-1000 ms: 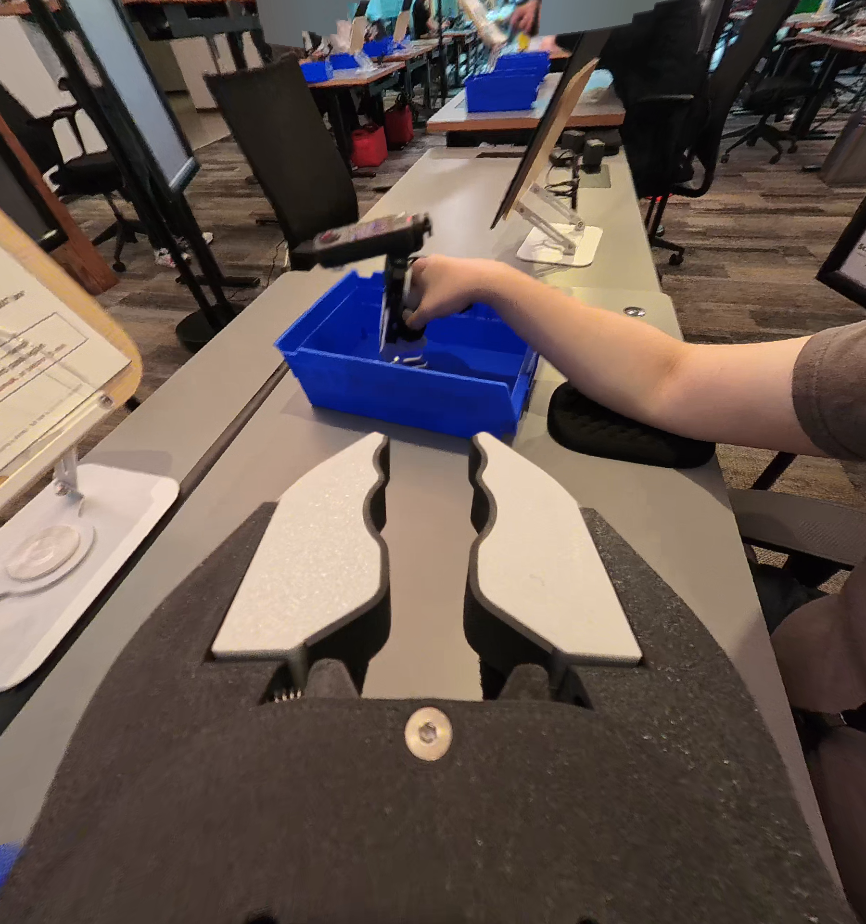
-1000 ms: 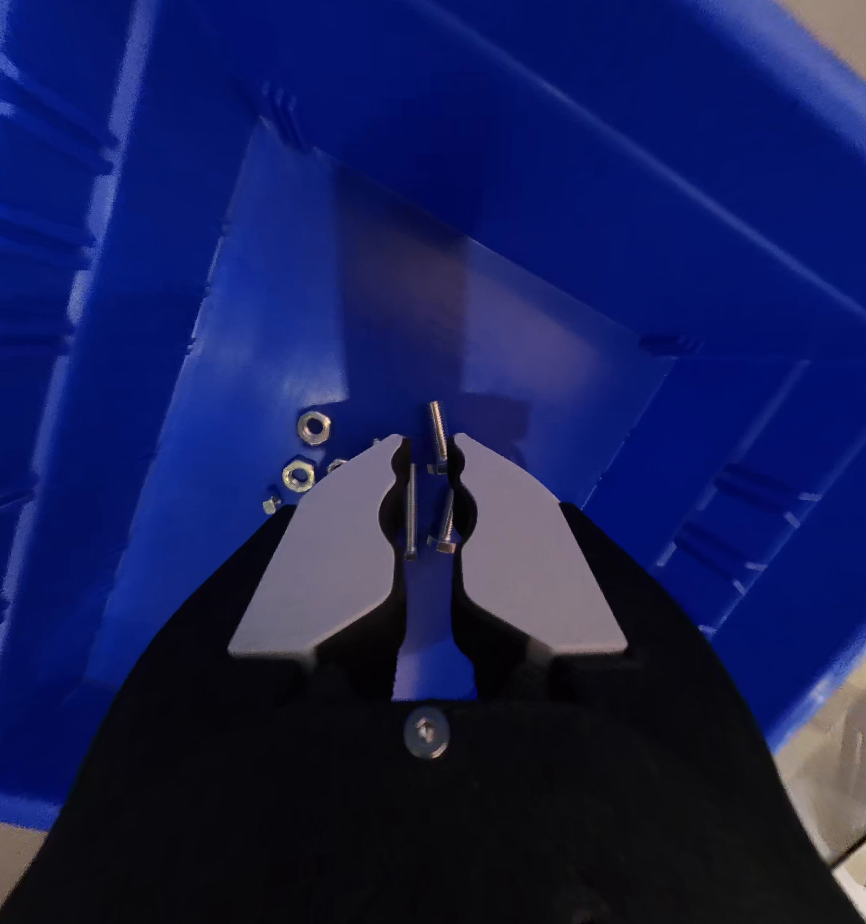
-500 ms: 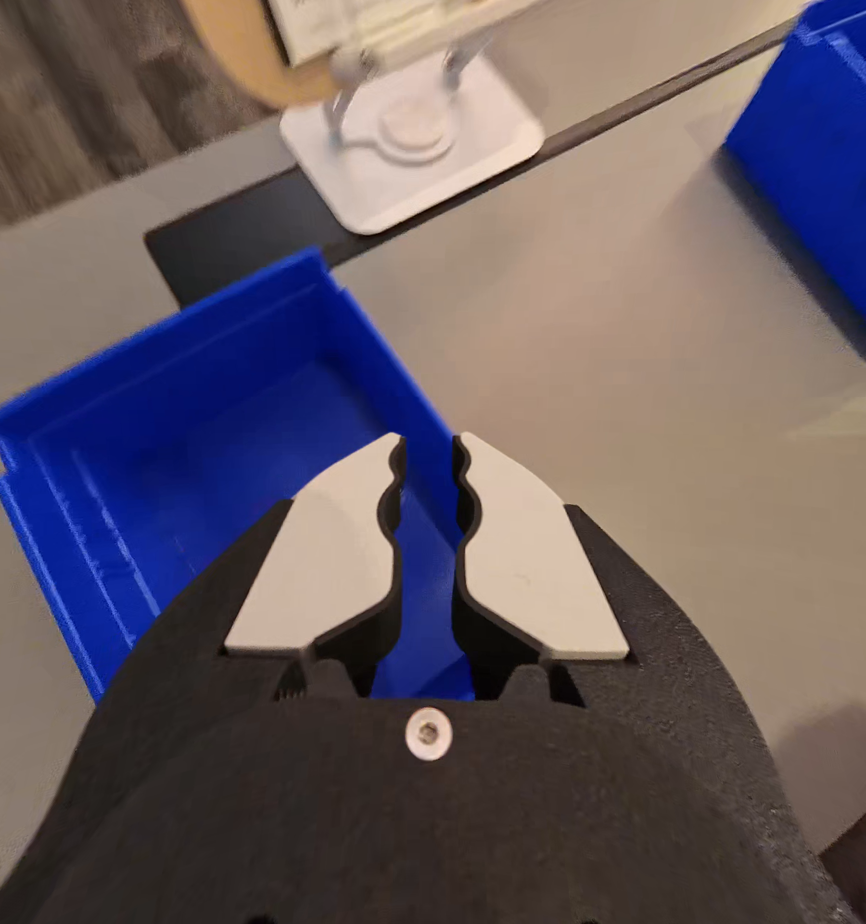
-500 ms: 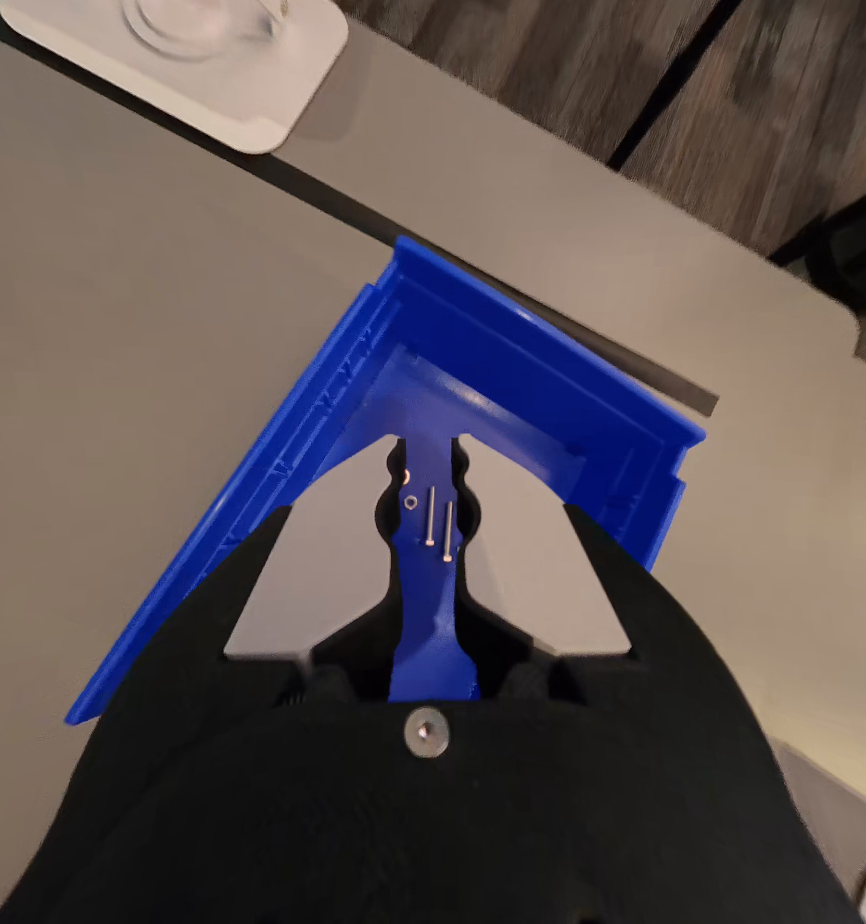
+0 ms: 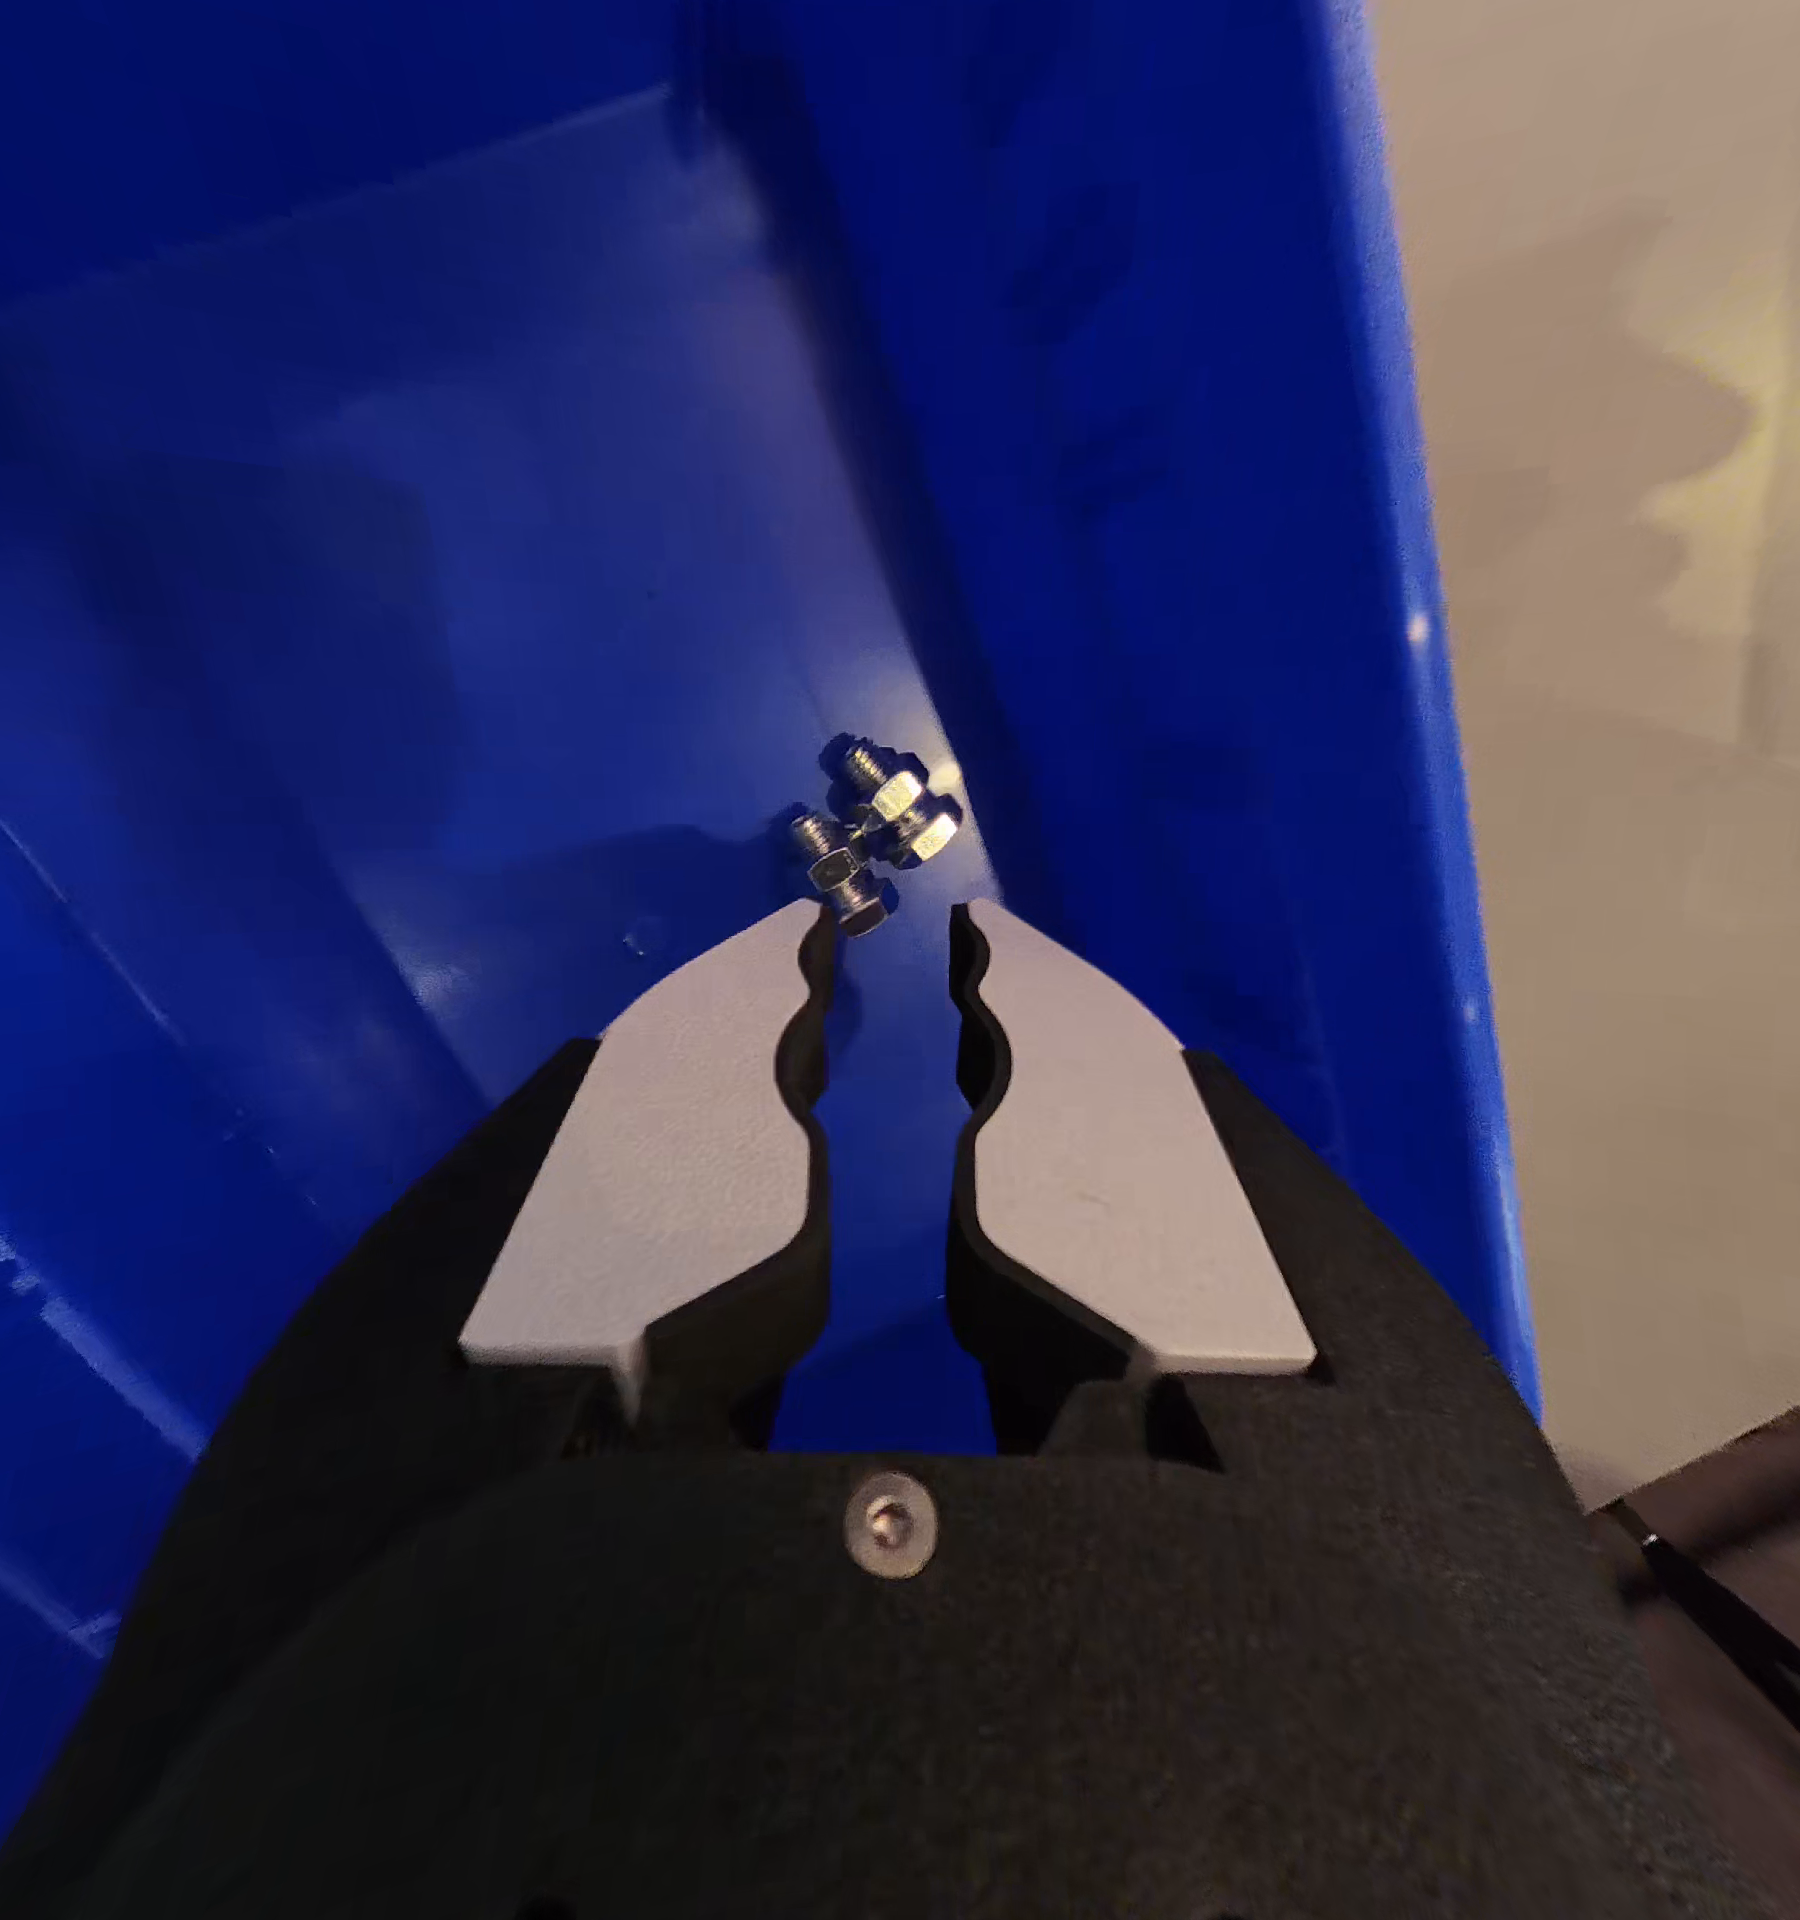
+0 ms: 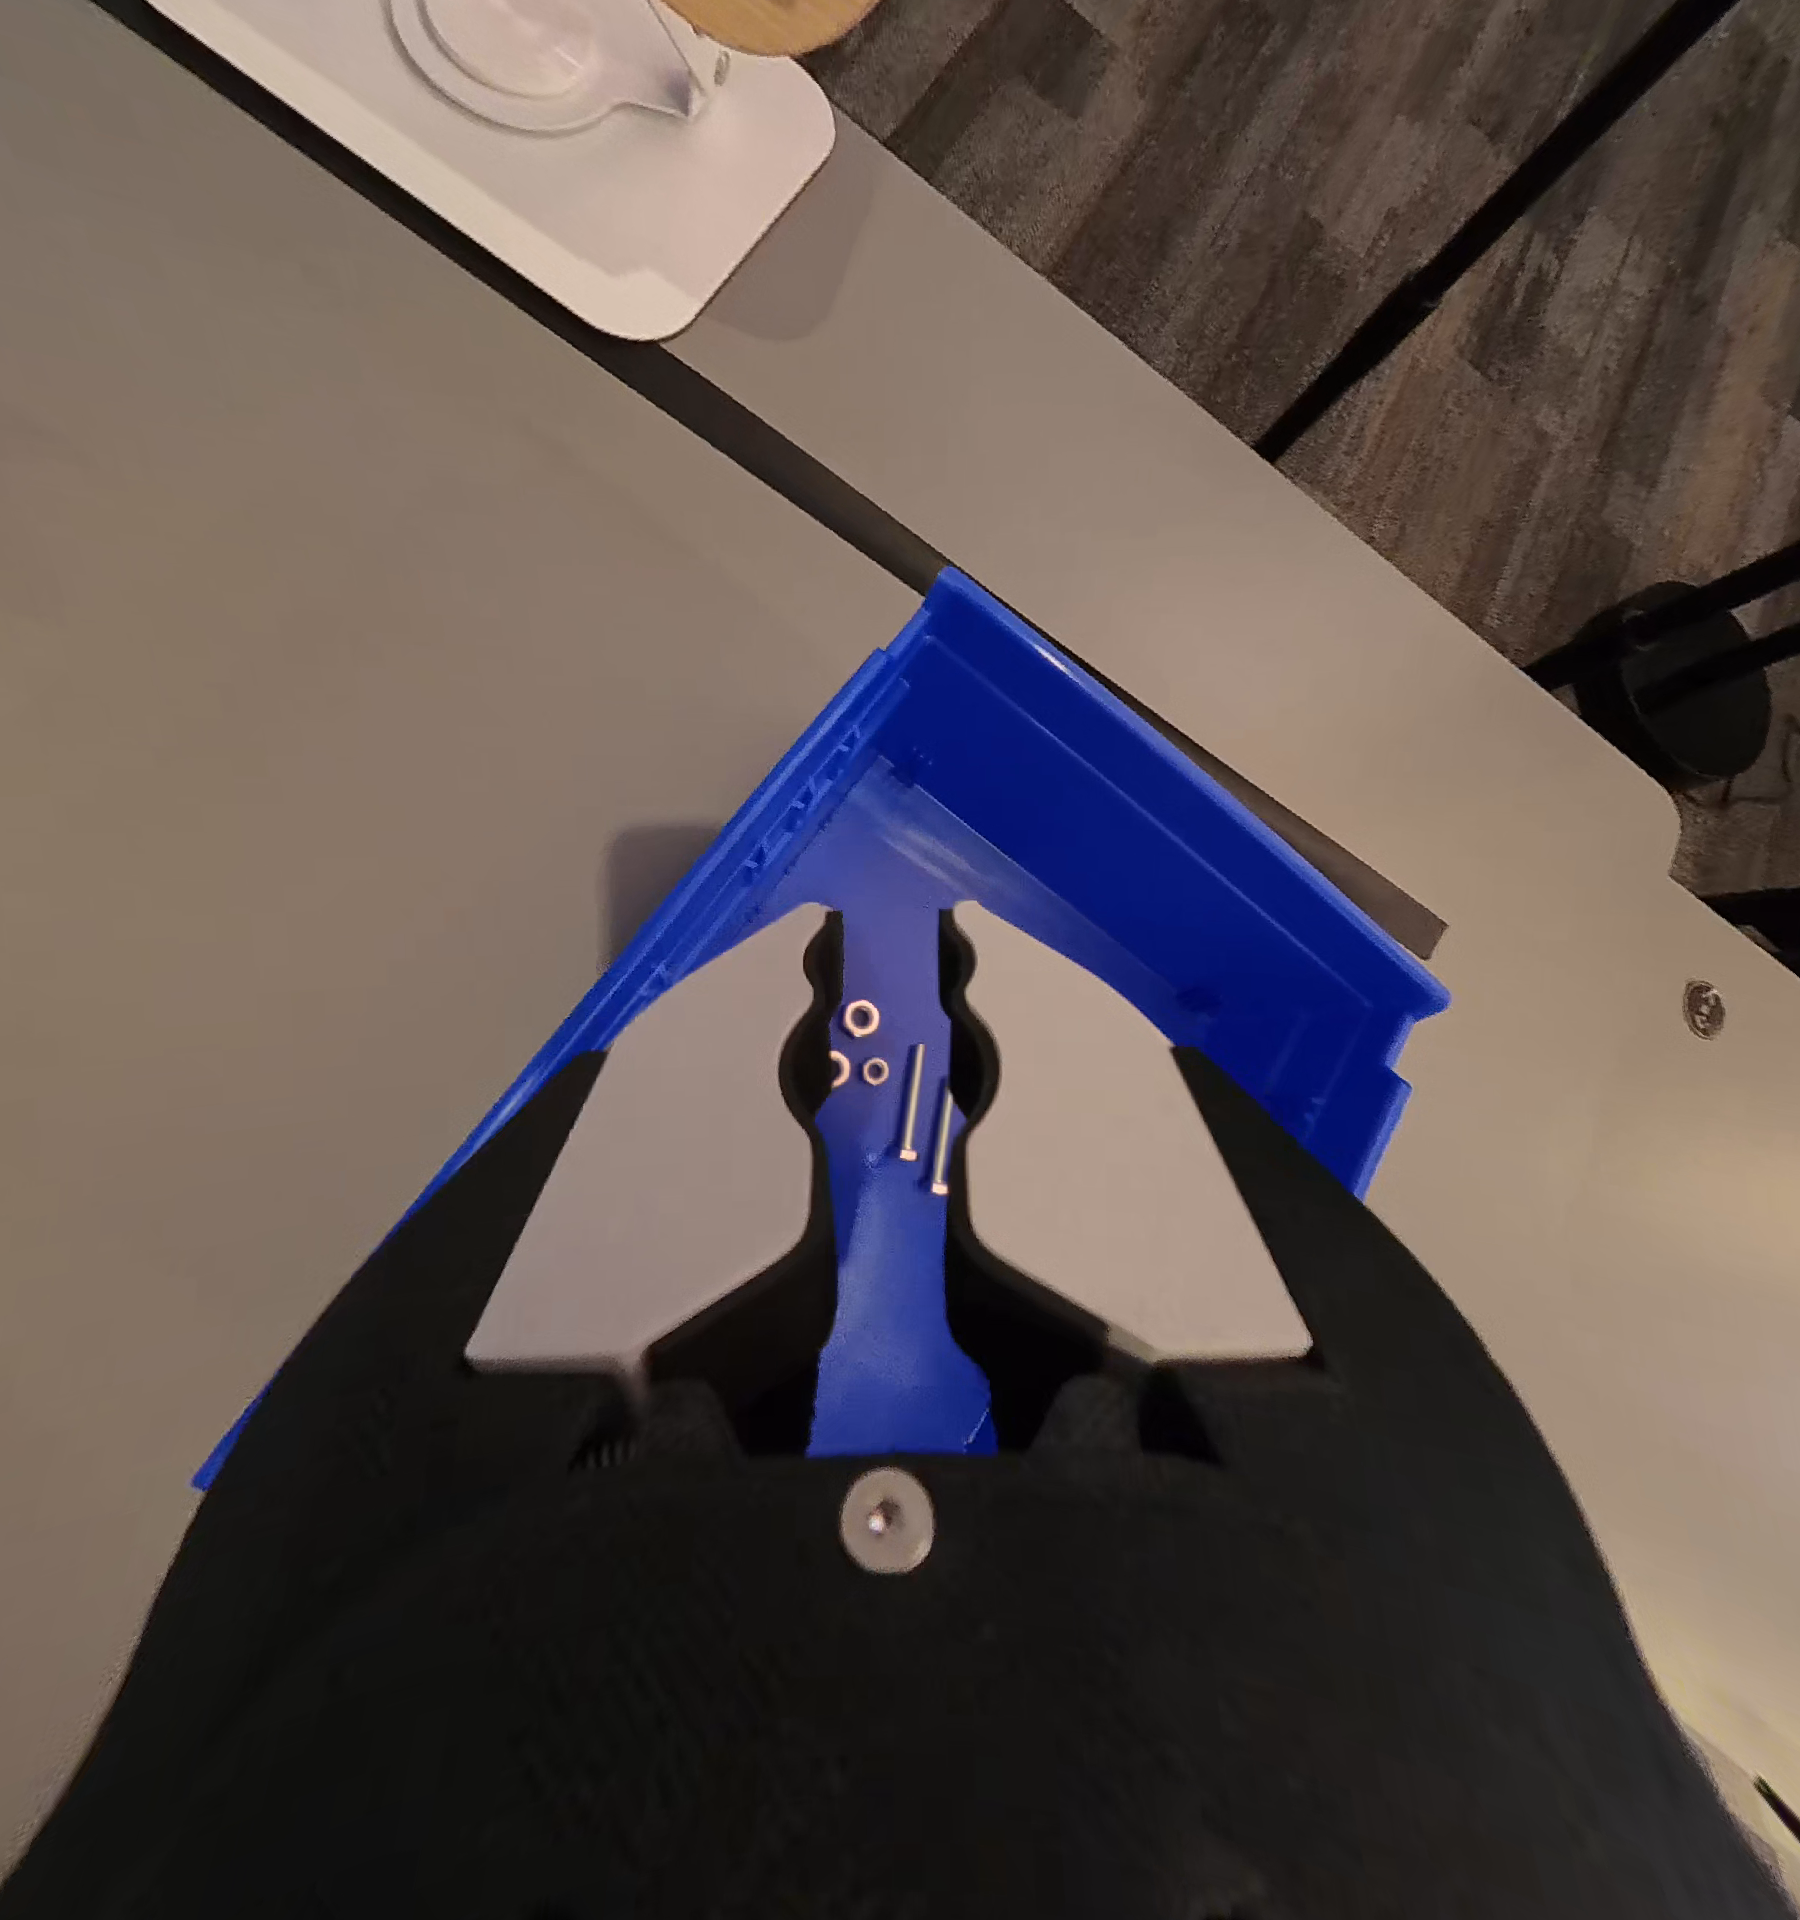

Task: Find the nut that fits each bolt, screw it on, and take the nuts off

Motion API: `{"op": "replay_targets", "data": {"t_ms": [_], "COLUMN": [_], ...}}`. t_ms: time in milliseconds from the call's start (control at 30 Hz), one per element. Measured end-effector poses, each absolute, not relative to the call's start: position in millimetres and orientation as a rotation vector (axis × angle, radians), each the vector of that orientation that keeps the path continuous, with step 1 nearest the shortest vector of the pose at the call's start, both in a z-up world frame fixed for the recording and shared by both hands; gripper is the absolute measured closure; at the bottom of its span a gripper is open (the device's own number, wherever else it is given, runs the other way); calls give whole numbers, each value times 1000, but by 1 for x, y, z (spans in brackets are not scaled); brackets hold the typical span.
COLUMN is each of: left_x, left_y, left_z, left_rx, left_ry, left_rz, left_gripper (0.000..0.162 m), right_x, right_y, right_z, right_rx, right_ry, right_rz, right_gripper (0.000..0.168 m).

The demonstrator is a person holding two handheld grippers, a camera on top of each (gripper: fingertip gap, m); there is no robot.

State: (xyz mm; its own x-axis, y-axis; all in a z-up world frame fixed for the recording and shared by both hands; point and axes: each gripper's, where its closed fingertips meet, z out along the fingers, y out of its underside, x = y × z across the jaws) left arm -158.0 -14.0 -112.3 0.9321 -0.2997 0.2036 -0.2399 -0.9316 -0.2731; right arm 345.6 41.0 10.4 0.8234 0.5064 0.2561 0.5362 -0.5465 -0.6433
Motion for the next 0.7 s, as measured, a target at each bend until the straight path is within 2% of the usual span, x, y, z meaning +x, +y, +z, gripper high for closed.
{"op": "replay_targets", "data": {"t_ms": [267,700], "left_x": [-168,-180], "left_y": [-16,-14], "left_z": [-140,-144], "left_rx": [-2973,-2980], "left_ry": [384,304], "left_rz": [-209,-267], "left_gripper": [135,141], "right_x": [344,338], "right_y": [42,41], "right_z": [4,-2], "right_rx": [-2268,-2280], "right_ry": [-790,-837], "right_rz": [-87,-113], "right_gripper": [150,149]}}
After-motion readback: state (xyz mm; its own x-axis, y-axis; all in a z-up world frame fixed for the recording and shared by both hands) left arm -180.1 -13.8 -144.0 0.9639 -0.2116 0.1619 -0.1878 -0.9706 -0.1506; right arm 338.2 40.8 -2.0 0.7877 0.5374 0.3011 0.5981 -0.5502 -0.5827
